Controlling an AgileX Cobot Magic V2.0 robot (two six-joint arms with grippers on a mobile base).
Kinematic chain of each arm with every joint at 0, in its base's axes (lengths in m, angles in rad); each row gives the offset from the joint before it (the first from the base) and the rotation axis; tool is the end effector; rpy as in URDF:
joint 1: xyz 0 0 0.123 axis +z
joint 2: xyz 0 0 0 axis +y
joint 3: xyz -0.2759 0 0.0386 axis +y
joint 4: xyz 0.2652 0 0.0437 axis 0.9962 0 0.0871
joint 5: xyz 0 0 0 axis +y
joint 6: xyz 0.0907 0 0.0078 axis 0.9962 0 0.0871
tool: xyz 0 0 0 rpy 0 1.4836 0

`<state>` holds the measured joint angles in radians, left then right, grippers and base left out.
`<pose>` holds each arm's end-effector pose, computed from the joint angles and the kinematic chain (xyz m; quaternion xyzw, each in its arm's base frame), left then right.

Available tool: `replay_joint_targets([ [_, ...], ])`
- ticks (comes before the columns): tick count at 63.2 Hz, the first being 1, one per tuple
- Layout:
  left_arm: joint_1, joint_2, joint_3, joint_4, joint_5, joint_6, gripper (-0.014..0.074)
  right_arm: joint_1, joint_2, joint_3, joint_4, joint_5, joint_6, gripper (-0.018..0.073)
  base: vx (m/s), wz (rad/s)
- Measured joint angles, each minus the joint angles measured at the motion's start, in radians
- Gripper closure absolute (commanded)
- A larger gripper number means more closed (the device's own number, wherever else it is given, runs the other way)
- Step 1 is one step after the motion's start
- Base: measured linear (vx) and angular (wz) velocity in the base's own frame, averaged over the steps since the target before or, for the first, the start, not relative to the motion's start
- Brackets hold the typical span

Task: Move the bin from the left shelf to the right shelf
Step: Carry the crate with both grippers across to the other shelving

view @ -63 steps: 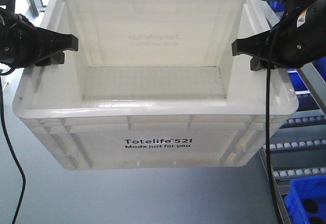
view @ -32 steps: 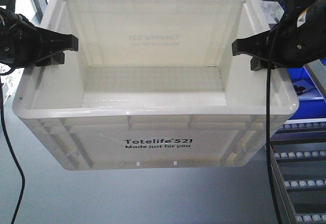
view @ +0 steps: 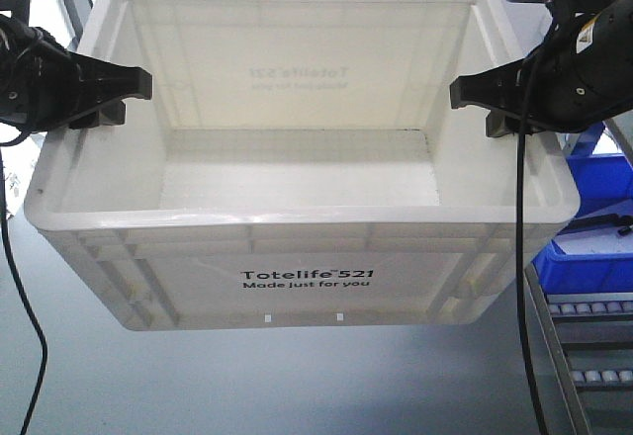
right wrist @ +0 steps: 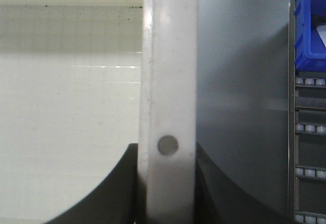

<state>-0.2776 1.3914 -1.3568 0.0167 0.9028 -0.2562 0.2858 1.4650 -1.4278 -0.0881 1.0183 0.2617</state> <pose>0.3035 -0.0853 0.3674 0.0125 0.9357 -0.0853 0.3422 0.3160 0.0857 0.3605 -0.0224 0.9538 0.0391 0.2969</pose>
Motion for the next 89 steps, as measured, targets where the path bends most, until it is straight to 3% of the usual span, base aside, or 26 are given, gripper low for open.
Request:
replay_joint_targets([
  [89, 0.0, 0.002, 0.0, -0.001, -0.004, 0.0, 0.0461, 0.0, 0.0, 0.0, -0.002, 0.0, 0.0, 0.046, 0.32, 0.02],
])
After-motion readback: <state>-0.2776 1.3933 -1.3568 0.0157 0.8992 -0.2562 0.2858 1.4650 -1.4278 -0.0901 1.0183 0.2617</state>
